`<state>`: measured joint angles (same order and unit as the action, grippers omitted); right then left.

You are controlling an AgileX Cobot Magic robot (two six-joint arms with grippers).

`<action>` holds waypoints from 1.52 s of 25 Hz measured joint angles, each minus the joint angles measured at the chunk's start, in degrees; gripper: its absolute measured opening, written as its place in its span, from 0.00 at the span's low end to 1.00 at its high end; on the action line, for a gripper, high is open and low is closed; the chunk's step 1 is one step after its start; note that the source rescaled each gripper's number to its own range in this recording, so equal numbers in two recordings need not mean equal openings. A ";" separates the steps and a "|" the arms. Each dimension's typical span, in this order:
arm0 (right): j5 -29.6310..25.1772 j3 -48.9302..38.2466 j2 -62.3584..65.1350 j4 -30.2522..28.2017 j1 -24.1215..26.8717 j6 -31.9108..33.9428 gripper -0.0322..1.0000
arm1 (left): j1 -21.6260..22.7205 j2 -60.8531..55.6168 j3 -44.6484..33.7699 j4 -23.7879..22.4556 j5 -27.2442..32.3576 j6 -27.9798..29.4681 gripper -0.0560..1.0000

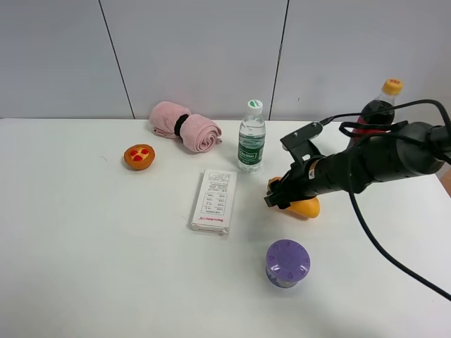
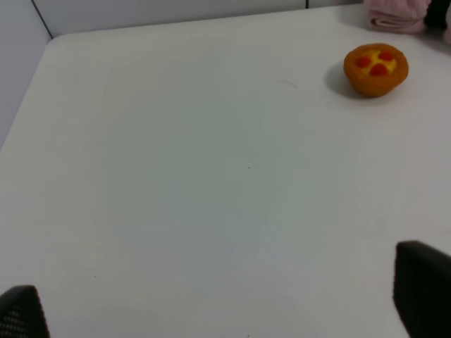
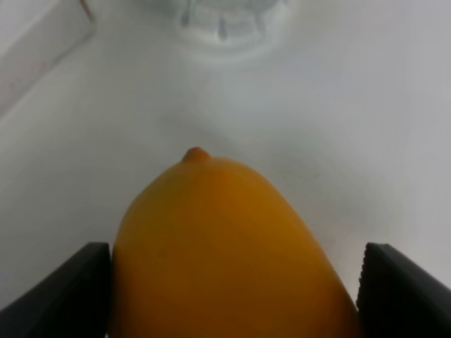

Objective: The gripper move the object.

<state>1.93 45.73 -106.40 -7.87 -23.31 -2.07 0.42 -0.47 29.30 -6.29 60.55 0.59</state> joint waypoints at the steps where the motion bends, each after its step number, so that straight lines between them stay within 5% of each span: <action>1: 0.06 0.00 -0.14 -0.08 0.00 -0.39 0.03 | 0.00 0.00 0.00 0.00 0.00 0.00 1.00; 12: -0.37 0.00 -0.16 -0.98 0.00 -1.55 0.03 | 0.00 0.00 0.00 0.00 0.00 0.00 1.00; 13: -0.37 0.00 -0.16 -0.98 0.00 -1.55 0.09 | 0.00 0.00 0.00 0.00 0.00 0.00 1.00; 17: 0.11 0.00 -0.16 -1.03 0.00 -1.73 0.80 | 0.00 0.00 0.00 0.00 0.00 0.00 1.00; 20: 0.11 0.00 -0.16 -1.03 0.00 -1.79 0.95 | 0.00 0.00 0.00 0.00 0.00 0.00 1.00; 25: 0.10 0.00 -0.09 -1.03 0.00 -1.79 0.99 | 0.00 0.00 0.00 0.00 0.00 0.00 1.00; 38: -23.58 0.94 23.84 4.64 -0.43 -1.86 0.99 | 0.00 0.00 0.00 0.00 0.00 0.00 1.00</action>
<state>-21.65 46.67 -82.56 -3.23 -23.74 -3.93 0.42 -0.47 29.30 -6.29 60.55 0.59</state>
